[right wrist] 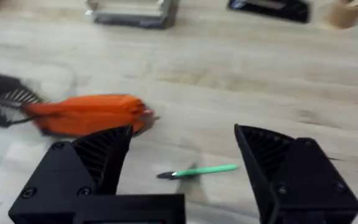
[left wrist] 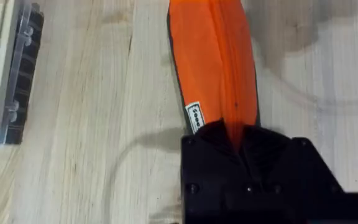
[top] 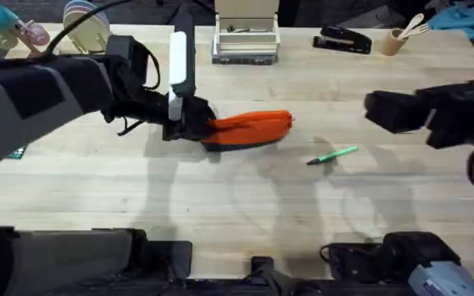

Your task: Unzip the bag, pick up the pens from the table one at a time and place them inside, then zip the bag closed.

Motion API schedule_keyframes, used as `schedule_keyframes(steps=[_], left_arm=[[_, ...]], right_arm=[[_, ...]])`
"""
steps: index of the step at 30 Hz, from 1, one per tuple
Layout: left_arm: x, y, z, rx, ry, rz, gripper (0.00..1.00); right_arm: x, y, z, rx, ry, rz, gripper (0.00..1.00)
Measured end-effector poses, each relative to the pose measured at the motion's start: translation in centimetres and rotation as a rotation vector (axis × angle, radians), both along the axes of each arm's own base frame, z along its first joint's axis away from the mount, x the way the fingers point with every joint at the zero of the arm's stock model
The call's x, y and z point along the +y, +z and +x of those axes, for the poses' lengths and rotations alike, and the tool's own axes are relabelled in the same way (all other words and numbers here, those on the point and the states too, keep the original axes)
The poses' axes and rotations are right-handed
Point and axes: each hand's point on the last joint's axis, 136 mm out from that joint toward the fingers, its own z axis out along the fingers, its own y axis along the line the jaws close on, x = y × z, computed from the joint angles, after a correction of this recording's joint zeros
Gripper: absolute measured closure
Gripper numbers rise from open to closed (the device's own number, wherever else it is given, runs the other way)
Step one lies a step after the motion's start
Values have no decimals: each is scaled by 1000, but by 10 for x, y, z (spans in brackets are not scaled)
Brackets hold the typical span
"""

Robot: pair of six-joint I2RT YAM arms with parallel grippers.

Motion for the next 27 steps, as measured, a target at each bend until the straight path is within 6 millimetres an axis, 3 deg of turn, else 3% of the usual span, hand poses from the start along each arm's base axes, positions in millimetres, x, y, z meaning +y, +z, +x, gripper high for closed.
schedule_keyframes(steps=[10,20,27], left_arm=[[0,0,0,0,0,0,958],[0,0,0,0,0,0,958],[0,0,0,0,0,0,958]], right_arm=[[39,-32,26,183,211,134,6],[47,-39,54,230,388,227,6],[50,-53,60,168,554,102,5]])
